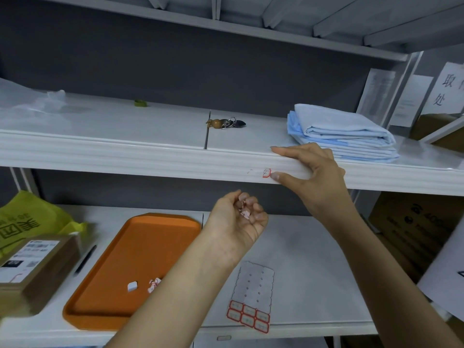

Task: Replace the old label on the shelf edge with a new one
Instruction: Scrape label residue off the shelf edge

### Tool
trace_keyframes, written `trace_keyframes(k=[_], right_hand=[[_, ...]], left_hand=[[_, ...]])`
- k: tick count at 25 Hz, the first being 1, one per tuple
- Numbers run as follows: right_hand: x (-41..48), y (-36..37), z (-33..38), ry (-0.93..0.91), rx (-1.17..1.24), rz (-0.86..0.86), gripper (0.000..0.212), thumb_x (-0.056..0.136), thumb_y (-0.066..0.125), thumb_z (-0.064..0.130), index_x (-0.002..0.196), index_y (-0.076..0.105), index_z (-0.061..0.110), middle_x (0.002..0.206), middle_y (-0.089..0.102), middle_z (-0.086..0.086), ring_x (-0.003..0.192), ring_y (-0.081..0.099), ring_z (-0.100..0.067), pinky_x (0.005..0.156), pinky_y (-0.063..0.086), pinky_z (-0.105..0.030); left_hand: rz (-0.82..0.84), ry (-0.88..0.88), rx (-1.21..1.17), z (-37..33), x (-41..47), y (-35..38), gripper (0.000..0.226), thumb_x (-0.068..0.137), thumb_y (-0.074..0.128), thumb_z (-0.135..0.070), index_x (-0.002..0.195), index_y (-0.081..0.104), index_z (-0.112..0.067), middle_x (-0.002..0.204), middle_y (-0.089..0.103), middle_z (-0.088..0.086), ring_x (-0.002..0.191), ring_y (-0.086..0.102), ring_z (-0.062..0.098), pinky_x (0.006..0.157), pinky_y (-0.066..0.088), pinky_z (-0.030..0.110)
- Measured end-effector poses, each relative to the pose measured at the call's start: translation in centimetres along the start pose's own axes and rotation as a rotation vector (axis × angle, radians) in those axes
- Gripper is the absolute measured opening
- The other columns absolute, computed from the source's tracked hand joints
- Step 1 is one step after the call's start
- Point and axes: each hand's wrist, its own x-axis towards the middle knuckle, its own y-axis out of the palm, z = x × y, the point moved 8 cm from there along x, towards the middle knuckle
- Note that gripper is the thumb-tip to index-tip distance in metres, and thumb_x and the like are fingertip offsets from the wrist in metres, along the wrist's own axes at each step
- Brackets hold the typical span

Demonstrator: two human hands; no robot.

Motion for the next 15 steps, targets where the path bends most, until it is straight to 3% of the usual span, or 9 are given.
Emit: trace_keyframes(k=[6,15], right_hand=[[-0.01,0.07,-0.17,-0.012,-0.005,-0.030,0.040,0.078,0.074,0.039,0.109,0.054,0.055,0.099,0.044,0.034,0.103,0.030,0.007,0.089,0.017,-0.027],[-0.04,0.17,-0.16,-0.033,-0.022,0.001,0.043,0.078,0.075,0.037,0.110,0.052,0.055,0.099,0.043,0.033,0.103,0.029,0.005,0.089,0.019,-0.029]], left_hand=[[0.007,-0.006,-0.041,0.03,0.20,0.11,0.043,0.097,0.042,-0.015,0.054,0.036,-0.012,0.050,0.043,0.002,0.040,0.049,0.014,0.040,0.039,0.016],[0.026,-0.017,-0.043,0.27,0.18,0.71,0.044,0.096,0.041,-0.013,0.052,0.037,-0.011,0.047,0.042,0.001,0.041,0.047,0.014,0.041,0.040,0.016]])
